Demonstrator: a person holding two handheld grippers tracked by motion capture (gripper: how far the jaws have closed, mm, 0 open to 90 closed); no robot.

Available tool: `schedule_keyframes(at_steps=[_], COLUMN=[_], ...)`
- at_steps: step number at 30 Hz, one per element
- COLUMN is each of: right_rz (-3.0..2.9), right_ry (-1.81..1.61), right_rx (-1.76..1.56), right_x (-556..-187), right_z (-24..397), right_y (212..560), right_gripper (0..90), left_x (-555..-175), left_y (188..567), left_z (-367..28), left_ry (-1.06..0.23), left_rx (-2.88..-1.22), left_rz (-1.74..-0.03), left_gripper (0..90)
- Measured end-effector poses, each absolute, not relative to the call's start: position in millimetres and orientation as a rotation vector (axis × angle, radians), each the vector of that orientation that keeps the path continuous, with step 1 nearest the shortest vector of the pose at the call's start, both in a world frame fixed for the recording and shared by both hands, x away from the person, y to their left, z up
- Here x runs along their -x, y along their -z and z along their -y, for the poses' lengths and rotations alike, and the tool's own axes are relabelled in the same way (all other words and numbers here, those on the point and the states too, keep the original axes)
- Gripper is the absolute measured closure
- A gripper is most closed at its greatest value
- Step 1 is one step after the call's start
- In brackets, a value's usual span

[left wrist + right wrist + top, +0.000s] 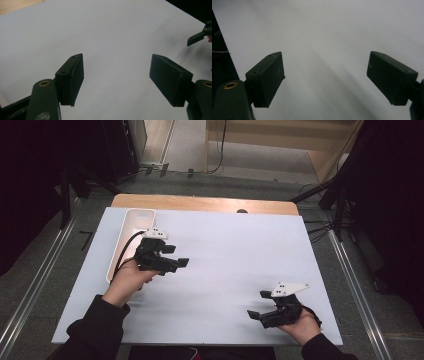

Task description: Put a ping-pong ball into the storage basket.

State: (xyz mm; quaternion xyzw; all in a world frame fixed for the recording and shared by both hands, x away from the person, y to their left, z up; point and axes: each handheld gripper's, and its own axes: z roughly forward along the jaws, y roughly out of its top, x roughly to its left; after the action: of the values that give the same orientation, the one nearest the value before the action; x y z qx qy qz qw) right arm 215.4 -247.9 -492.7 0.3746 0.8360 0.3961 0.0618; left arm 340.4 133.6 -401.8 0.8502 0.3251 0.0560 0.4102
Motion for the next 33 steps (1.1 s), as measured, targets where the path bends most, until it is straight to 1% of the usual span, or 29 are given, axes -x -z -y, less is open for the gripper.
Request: schedule_keyframes(at_steps=[13,33], right_rz=[-2.528,-2.528], right_ry=[-1.197,-1.198], right_rx=[-1.135,-1.136], right_x=[-215.6,-215.7], right_z=[247.7,247.5], right_y=[493.1,493.1], right_gripper=[13.1,13.1], left_x=[-328.2,-312.0], left_y=[411.3,423.2], left_z=[-131.1,-139.6], left_ry=[-0.136,-0.121], left_rx=[-2.154,-2.146], left_rz=[-0.802,-0.779], left_gripper=[28.0,28.0])
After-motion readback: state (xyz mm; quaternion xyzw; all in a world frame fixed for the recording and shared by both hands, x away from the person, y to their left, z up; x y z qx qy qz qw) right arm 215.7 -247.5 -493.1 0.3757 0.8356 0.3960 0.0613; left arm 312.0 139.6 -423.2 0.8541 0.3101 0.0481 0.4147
